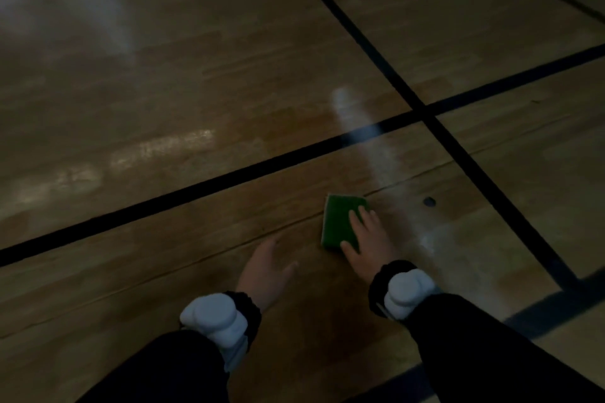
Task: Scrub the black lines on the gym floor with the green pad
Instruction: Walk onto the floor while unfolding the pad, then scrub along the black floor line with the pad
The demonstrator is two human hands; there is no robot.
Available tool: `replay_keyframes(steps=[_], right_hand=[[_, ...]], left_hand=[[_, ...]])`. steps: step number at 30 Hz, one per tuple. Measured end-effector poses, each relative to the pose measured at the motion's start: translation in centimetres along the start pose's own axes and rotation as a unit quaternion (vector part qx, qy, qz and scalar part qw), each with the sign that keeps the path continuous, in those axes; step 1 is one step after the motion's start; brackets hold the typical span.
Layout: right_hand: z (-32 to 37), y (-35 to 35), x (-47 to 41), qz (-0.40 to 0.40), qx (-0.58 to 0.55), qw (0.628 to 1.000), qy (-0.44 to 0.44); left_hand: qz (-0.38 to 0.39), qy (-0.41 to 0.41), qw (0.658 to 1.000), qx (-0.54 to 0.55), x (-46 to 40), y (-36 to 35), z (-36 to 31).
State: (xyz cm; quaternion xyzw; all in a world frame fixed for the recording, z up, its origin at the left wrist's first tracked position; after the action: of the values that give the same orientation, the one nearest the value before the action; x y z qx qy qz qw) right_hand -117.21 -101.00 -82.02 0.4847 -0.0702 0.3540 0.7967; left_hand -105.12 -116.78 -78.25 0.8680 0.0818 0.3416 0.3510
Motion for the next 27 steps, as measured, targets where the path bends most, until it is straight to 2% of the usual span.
replay_keyframes(steps=[9, 17, 23, 27], right_hand=[[0.8, -2.7, -3.5, -0.024, 0.112, 0.993, 0.036], [-0.5, -3.3, -5.1, -0.036, 0.156, 0.986, 0.039], [-1.2, -2.0, -7.4, -0.027, 0.168, 0.983, 0.062], [-3.4, 2.5, -11.6, -0.068, 0.162, 0.984, -0.003]], left_hand=[[0.008, -0.07, 0.976, -0.207, -4.0, 0.3, 1.9], [0.044, -0.032, 0.941, -0.334, -12.2, 1.7, 0.0], [0.122, 0.03, 0.93, -0.345, -16.9, 2.6, -0.1], [0.139, 0.041, 0.933, -0.33, -16.3, 2.4, -0.5]])
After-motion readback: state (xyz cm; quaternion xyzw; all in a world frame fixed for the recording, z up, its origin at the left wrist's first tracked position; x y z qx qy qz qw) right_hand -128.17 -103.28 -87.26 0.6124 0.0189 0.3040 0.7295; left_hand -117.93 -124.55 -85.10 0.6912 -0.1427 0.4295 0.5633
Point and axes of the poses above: each hand's wrist, its own x-axis away from the middle knuckle, its own y-axis out of the back of the hand, z = x × y, the point moved 5 cm from there along -x, towards the middle knuckle, and after that the axes turned 11 degrees about -x, right-handed, at the moved point
